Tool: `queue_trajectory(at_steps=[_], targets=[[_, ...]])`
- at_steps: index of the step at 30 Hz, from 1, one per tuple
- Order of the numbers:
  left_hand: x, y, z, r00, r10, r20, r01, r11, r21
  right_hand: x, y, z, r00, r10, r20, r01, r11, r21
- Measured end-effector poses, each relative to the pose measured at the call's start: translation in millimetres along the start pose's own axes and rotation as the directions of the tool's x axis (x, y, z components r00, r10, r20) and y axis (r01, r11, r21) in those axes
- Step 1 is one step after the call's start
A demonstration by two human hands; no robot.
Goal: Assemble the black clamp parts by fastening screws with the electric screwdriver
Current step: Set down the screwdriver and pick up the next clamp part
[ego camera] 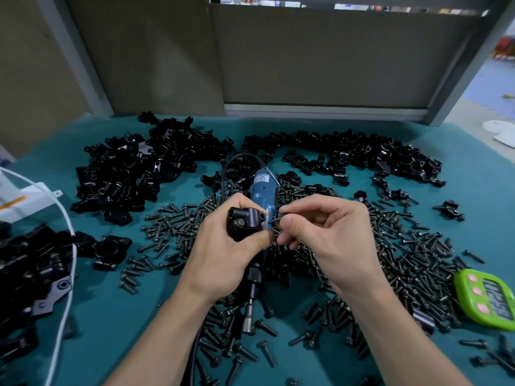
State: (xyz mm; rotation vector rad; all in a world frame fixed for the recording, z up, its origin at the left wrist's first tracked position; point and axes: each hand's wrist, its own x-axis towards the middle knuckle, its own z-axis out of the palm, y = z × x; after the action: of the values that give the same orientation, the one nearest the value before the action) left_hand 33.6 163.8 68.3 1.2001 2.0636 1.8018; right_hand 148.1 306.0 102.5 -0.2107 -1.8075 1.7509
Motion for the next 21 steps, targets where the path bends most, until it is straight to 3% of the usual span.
queue_trajectory(at_steps=[11,17,21], targets=[[-0.7,-1.0,-0.6,0.998,0.038,0.051,-0.039,0.999,0.014,-5.7,1.9,7.1,0.992,-0.107,-0.073,0.091,0.977,-0.195],[-3.7,8.1,0.3,0.999,0.025,0.033,-0.025,1.000,0.016,-8.8,0.7,9.5,0.986,-0.159,-0.057,0.122,0.904,-0.409],[-8.3,10.6,-0.3,0.998,0.062,0.026,-0.066,0.984,0.167,-10.8,2.5,11.4,0.987,-0.160,-0.033,0.123,0.860,-0.496]])
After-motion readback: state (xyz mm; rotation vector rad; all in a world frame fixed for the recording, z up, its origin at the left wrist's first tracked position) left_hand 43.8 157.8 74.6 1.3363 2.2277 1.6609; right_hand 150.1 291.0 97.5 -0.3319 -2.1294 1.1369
